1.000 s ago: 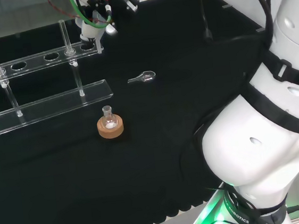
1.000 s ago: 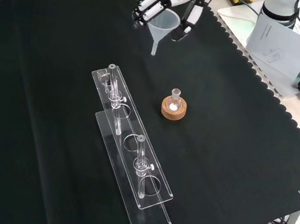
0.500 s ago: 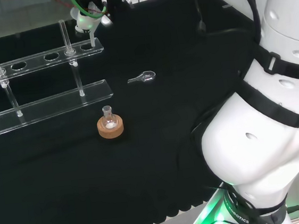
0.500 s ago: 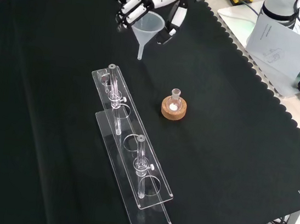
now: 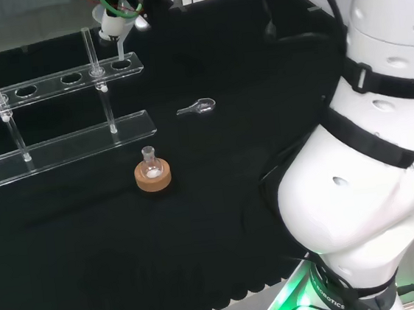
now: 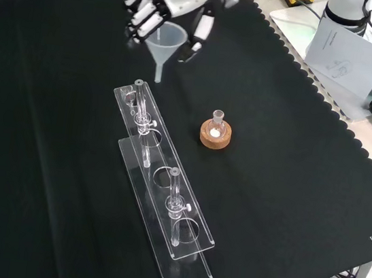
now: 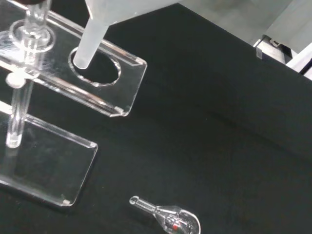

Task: Put the funnel back on the funnel stand.

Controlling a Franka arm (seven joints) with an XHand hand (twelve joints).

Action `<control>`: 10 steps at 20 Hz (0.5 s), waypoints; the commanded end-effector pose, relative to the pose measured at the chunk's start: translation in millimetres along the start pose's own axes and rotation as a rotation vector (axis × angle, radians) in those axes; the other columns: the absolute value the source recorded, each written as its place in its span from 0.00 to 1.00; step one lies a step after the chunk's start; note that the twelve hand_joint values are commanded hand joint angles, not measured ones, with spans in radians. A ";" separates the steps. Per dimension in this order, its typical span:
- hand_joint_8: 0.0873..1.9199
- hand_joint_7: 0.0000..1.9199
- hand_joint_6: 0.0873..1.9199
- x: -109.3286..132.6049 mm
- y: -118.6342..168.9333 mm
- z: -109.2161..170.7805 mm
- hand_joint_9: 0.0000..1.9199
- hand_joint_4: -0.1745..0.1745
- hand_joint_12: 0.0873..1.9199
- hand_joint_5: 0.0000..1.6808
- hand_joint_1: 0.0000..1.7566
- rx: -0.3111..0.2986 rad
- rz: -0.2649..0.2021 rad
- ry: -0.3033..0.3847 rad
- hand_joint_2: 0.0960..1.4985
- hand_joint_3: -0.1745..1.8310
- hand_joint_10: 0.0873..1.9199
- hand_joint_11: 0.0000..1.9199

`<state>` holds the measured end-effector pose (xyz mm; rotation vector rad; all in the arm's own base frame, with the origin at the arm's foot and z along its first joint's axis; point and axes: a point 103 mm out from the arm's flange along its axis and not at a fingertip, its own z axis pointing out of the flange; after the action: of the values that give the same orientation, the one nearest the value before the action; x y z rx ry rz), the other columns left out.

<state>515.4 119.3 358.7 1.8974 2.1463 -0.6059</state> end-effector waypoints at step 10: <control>0.31 0.36 0.07 -13.9 49.1 23.3 0.58 0.46 0.65 0.35 0.40 -0.006 -0.012 0.022 0.52 0.30 0.19 0.32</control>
<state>559.5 102.3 339.5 1.8991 2.1678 -0.5843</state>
